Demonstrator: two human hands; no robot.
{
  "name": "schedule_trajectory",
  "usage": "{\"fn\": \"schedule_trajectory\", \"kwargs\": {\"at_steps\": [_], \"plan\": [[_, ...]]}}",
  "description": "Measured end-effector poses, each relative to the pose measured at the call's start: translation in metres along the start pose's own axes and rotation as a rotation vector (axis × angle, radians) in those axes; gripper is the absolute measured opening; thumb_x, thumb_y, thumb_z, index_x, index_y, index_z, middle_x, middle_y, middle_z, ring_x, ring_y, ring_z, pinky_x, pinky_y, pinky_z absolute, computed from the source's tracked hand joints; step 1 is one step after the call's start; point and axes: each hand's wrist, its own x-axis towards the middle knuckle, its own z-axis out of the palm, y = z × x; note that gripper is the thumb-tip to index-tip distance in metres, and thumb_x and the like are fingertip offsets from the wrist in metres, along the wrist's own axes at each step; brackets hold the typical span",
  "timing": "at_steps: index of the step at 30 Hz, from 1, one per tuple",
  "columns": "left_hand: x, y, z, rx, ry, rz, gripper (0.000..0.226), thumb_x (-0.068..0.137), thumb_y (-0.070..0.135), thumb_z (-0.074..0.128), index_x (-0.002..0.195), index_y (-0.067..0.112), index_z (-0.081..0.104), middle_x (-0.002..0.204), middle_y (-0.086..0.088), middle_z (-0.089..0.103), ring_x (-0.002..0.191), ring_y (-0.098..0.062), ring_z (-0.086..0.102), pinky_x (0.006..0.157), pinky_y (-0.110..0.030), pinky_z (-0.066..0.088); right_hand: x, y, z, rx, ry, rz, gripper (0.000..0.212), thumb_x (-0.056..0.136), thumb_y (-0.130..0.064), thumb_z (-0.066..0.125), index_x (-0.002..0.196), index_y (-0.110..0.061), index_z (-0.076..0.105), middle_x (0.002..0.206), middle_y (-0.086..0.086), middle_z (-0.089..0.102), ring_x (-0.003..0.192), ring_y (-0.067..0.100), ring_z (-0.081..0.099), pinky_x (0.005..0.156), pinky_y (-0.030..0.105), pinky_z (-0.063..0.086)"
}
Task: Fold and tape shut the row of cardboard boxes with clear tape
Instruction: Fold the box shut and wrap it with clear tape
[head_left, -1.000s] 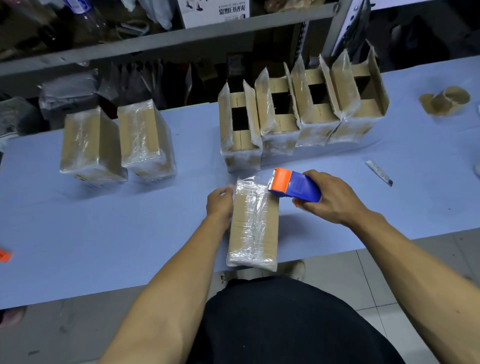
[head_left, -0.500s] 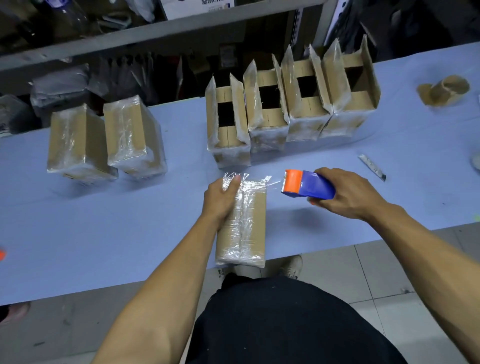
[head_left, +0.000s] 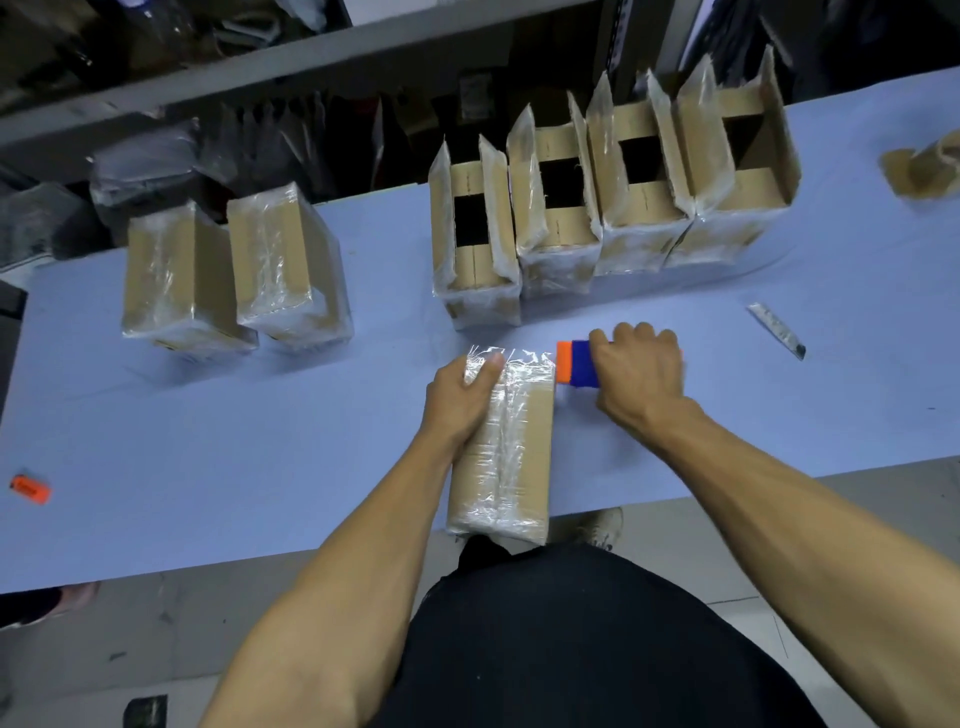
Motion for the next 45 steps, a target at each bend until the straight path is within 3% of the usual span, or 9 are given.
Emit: {"fn": "schedule_trajectory", "kwargs": {"at_steps": [4,8,14,20,26,31,36,40,45], "plan": [[-0.003,0.0,0.004,-0.17,0.0,-0.046,0.044,0.081,0.059,0.07,0.105,0.023,0.071,0.1,0.004,0.077,0.098,-0.018,0.072,0.093,-0.045,0.057,0.004,0.019,0.025,0.124,0.009,0.151,0.073,0.081,-0.027,0.068,0.142,-0.006,0.034,0.117,0.017,0.054,0.103,0.036,0.053,0.083,0.042,0.041],[-0.008,-0.004,0.007,-0.342,0.067,-0.073,0.039,0.088,0.03,0.078,0.123,0.015,0.067,0.116,-0.003,0.073,0.109,-0.017,0.07,0.102,-0.042,0.054,0.007,-0.006,0.048,0.363,-0.13,0.147,0.079,0.086,-0.01,0.058,0.153,-0.004,0.016,0.13,0.023,0.044,0.113,0.04,0.046,0.088,0.043,0.038],[-0.01,-0.009,0.002,-0.323,0.145,-0.048,0.014,0.085,0.03,0.079,0.096,0.027,0.071,0.101,0.003,0.076,0.097,-0.013,0.072,0.093,-0.037,0.059,-0.007,-0.02,0.055,0.875,0.264,0.212,0.028,0.093,-0.008,0.054,0.115,-0.004,0.069,0.108,0.019,0.065,0.103,0.035,0.057,0.083,0.032,0.038],[-0.012,-0.003,-0.003,-0.329,0.085,-0.072,0.008,0.094,0.025,0.066,0.09,0.022,0.071,0.086,0.006,0.072,0.08,-0.013,0.064,0.079,-0.034,0.055,-0.02,-0.05,0.027,1.645,-0.014,0.296,0.021,0.096,-0.017,0.054,0.087,-0.019,0.073,0.086,-0.006,0.067,0.084,0.012,0.056,0.089,0.045,0.05],[-0.023,0.012,-0.033,-0.387,0.212,0.106,0.015,0.093,0.03,0.067,0.08,0.03,0.073,0.083,0.009,0.073,0.08,-0.009,0.067,0.076,-0.03,0.056,-0.014,-0.078,-0.006,1.558,0.322,0.173,0.02,0.093,-0.02,0.065,0.074,-0.013,0.064,0.068,-0.014,0.06,0.068,-0.001,0.053,0.068,0.016,0.041],[-0.028,0.026,-0.051,-0.553,0.413,0.19,0.012,0.087,0.021,0.069,0.079,0.028,0.075,0.096,0.01,0.077,0.099,-0.012,0.072,0.086,-0.023,0.056,-0.008,-0.106,-0.039,1.546,0.472,0.155,0.013,0.091,-0.015,0.066,0.078,-0.014,0.066,0.081,0.0,0.066,0.078,0.007,0.059,0.068,0.018,0.043],[-0.028,0.028,-0.054,-0.582,0.505,0.127,0.011,0.075,0.02,0.074,0.072,0.024,0.064,0.083,0.014,0.073,0.084,-0.007,0.069,0.069,-0.011,0.048,-0.005,-0.128,-0.048,1.532,0.395,0.204,0.017,0.084,-0.012,0.063,0.071,-0.007,0.053,0.081,0.014,0.057,0.066,0.006,0.045,0.064,0.022,0.038],[-0.032,0.032,-0.055,-0.566,0.542,0.053,0.028,0.065,0.023,0.072,0.083,0.023,0.051,0.08,0.008,0.058,0.061,-0.002,0.054,0.057,-0.013,0.044,-0.001,-0.142,-0.054,1.393,0.352,0.167,0.032,0.077,-0.025,0.07,0.067,-0.019,0.041,0.082,-0.002,0.044,0.066,0.002,0.044,0.061,0.015,0.035],[-0.027,0.036,-0.058,-0.553,0.566,-0.018,0.028,0.081,0.012,0.064,0.095,0.034,0.054,0.085,0.012,0.065,0.074,-0.012,0.06,0.071,-0.023,0.048,0.011,-0.143,-0.052,1.397,0.33,0.269,0.013,0.079,-0.011,0.059,0.076,-0.022,0.054,0.079,-0.009,0.058,0.069,0.0,0.051,0.061,0.01,0.035]]}}
